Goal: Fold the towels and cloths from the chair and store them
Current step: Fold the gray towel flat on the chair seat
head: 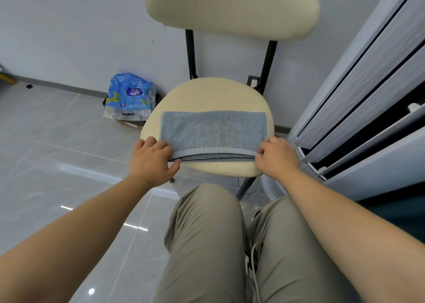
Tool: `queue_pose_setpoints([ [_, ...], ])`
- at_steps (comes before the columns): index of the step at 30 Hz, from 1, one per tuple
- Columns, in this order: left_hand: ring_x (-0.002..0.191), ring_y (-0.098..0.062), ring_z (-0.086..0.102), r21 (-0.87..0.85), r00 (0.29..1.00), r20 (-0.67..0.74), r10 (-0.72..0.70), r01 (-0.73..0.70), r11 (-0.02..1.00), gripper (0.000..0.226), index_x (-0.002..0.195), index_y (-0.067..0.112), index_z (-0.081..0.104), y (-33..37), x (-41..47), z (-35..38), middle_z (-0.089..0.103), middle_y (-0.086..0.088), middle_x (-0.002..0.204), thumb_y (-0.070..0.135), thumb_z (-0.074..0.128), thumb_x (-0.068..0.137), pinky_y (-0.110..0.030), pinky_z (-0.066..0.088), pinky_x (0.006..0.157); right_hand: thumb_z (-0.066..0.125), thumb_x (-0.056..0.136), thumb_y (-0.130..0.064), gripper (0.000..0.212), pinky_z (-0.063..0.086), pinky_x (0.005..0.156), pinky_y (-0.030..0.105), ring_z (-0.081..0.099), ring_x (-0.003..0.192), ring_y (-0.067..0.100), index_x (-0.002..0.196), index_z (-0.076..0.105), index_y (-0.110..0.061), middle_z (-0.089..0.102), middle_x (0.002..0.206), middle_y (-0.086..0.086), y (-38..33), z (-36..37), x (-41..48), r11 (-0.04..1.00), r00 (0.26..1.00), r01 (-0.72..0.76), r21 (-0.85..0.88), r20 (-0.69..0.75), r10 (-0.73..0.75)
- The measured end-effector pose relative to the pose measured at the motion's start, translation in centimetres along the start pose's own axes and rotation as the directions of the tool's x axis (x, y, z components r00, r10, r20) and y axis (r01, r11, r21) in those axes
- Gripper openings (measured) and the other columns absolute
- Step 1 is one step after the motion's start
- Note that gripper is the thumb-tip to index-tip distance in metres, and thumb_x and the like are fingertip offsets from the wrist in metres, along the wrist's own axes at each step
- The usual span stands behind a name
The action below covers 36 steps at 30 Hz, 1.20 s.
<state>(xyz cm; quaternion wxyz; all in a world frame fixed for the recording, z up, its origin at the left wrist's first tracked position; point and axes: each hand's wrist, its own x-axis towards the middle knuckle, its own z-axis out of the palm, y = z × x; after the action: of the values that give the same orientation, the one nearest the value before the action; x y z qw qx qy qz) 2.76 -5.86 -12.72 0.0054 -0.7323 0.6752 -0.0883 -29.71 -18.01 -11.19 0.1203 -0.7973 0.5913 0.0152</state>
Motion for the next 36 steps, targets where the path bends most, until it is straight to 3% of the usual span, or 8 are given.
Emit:
queue_pose_setpoints([
  [4, 0.103, -0.027, 0.053, -0.187, 0.994, -0.063, -0.092, 0.079, 0.979, 0.035, 0.098, 0.020, 0.069, 3.1, 3.9, -1.7, 0.065, 0.001, 0.105, 0.046, 0.046, 0.097, -0.042, 0.036, 0.093, 0.040, 0.098, -0.036, 0.041, 0.031, 0.108, 0.041, 0.042, 0.130, 0.021, 0.118, 0.071, -0.018, 0.056, 0.132, -0.001, -2.1, -0.5, 1.6, 0.999, 0.977, 0.032, -0.028, -0.209, -0.038],
  [7, 0.139, -0.030, 0.038, -0.367, 1.000, -0.002, -0.022, 0.020, 0.930, 0.045, 0.139, 0.014, 0.053, 6.4, 9.3, -1.8, 0.049, -0.009, 0.148, 0.038, 0.041, 0.103, -0.044, 0.028, 0.114, 0.026, 0.107, -0.037, 0.049, 0.015, 0.123, 0.042, 0.014, 0.152, 0.021, 0.149, 0.044, -0.019, 0.029, 0.162, 0.000, -5.9, -0.2, 5.5, 0.983, 0.978, 0.175, 0.052, -0.128, -0.167],
  [10, 0.154, -0.029, 0.010, -0.387, 0.985, 0.170, -0.016, 0.081, 0.919, 0.057, 0.157, 0.012, 0.023, 8.5, 13.3, 0.6, 0.017, -0.010, 0.166, 0.038, 0.029, 0.106, -0.043, 0.011, 0.124, 0.016, 0.108, -0.040, 0.055, 0.004, 0.125, 0.044, -0.004, 0.155, 0.020, 0.160, 0.016, -0.020, 0.004, 0.169, -0.002, -8.6, 1.4, 9.4, 0.970, 0.971, 0.239, 0.041, -0.011, -0.239],
  [21, 0.154, -0.024, -0.008, -0.236, 0.906, 0.321, -0.276, 0.359, 0.903, 0.077, 0.160, 0.019, 0.004, 6.0, 12.6, 3.8, -0.004, -0.003, 0.168, 0.065, 0.013, 0.099, -0.049, -0.005, 0.124, 0.004, 0.101, -0.058, 0.067, -0.009, 0.122, 0.055, -0.016, 0.154, 0.020, 0.160, -0.007, -0.028, -0.014, 0.167, -0.008, -2.2, 3.4, 10.0, 0.976, 0.974, -0.207, 0.060, 0.103, 0.200],
  [26, 0.153, -0.028, -0.014, -0.166, 0.850, 0.354, -0.391, 0.468, 0.868, 0.082, 0.160, 0.013, -0.002, 5.6, 10.2, 2.8, -0.009, -0.010, 0.167, 0.065, 0.010, 0.098, -0.055, -0.009, 0.121, 0.013, 0.101, -0.062, 0.077, 0.007, 0.122, 0.054, 0.007, 0.154, 0.032, 0.160, 0.006, -0.014, 0.004, 0.167, 0.014, -0.6, 2.9, 8.0, 0.881, 0.895, -0.446, 0.160, 0.093, 0.436],
  [30, 0.153, -0.028, -0.016, -0.264, 0.928, 0.298, -0.222, 0.303, 0.916, 0.078, 0.159, 0.011, -0.004, 9.1, 8.7, 1.2, -0.011, -0.008, 0.167, 0.060, 0.013, 0.101, -0.052, -0.008, 0.123, 0.027, 0.102, -0.056, 0.064, 0.039, 0.099, 0.048, 0.046, 0.129, 0.039, 0.141, 0.039, -0.005, 0.045, 0.143, 0.021, -0.7, 1.5, 6.5, 0.858, 0.872, -0.477, 0.188, -0.015, 0.488],
  [33, 0.153, -0.026, -0.015, -0.322, 0.954, 0.288, -0.078, 0.173, 0.931, 0.075, 0.160, 0.012, -0.003, 10.9, 9.2, 0.6, -0.011, -0.006, 0.168, 0.058, 0.015, 0.102, -0.050, -0.005, 0.124, 0.031, 0.101, -0.058, 0.062, 0.042, 0.080, 0.044, 0.054, 0.120, 0.038, 0.135, 0.038, -0.007, 0.053, 0.134, 0.019, -0.6, 1.4, 6.7, 0.797, 0.842, -0.534, 0.281, 0.097, 0.530],
  [36, 0.153, -0.026, -0.014, -0.297, 0.964, 0.264, -0.012, 0.093, 0.950, 0.075, 0.160, 0.013, -0.002, 11.8, 10.8, 0.9, -0.010, -0.005, 0.168, 0.058, 0.013, 0.102, -0.050, -0.003, 0.124, 0.034, 0.100, -0.059, 0.066, 0.040, 0.078, 0.043, 0.054, 0.121, 0.038, 0.138, 0.038, -0.005, 0.054, 0.136, 0.018, -0.5, 1.4, 7.5, 0.764, 0.823, -0.566, 0.310, 0.153, 0.547],
])
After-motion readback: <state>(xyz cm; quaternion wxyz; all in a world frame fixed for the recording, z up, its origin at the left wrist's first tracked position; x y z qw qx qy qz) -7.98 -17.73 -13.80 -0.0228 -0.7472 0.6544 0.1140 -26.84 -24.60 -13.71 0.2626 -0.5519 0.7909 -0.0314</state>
